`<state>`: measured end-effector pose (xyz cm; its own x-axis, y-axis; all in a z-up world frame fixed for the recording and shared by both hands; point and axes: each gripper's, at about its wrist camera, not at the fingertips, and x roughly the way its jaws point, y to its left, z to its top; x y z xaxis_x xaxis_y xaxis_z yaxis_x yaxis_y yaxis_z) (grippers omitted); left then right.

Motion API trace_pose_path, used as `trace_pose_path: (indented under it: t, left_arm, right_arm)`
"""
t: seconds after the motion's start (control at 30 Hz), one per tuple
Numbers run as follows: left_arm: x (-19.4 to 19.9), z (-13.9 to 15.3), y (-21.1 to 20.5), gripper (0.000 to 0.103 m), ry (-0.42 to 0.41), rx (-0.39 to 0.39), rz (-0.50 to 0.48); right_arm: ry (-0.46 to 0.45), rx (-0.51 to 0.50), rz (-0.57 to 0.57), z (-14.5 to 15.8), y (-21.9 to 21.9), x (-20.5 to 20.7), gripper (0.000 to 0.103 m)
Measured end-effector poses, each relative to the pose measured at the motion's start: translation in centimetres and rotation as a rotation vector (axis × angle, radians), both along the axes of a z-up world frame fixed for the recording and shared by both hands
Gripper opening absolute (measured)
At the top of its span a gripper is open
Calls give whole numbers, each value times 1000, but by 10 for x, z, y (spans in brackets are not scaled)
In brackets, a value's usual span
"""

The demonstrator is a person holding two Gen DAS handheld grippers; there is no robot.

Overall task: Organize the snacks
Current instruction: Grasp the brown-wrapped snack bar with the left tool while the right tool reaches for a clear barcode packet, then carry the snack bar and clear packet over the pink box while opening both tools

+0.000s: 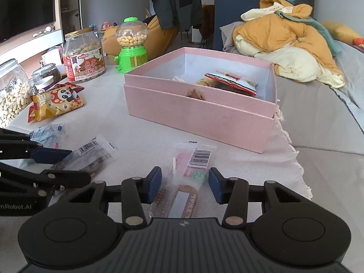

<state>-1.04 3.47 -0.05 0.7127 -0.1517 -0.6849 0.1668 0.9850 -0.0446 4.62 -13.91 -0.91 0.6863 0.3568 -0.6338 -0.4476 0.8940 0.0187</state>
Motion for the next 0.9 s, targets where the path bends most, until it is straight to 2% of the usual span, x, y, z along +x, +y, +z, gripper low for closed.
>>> trace_pose_path:
  t: [0.1, 0.2, 0.27, 0.43, 0.7, 0.9]
  left_arm:
    - [0, -1, 4, 47, -6, -22, -6]
    - [-3, -3, 7, 47, -27, -36, -17]
    - [-5, -4, 7, 47, -36, -41, -12]
    - [-6, -5, 7, 46, -51, -53, 6]
    - [-3, -2, 10, 46, -27, -86, 12]
    - [-7, -5, 14, 40, -50, -107, 31]
  right_arm:
    - [25, 6, -25, 2, -2, 1, 44]
    - [58, 18, -30, 7, -7, -1, 34]
    - [77, 35, -21, 14, -11, -2, 31]
    - [48, 56, -16, 27, -19, -8, 31]
    - [90, 60, 5, 18, -15, -12, 31]
    - [54, 75, 31, 32, -15, -23, 31]
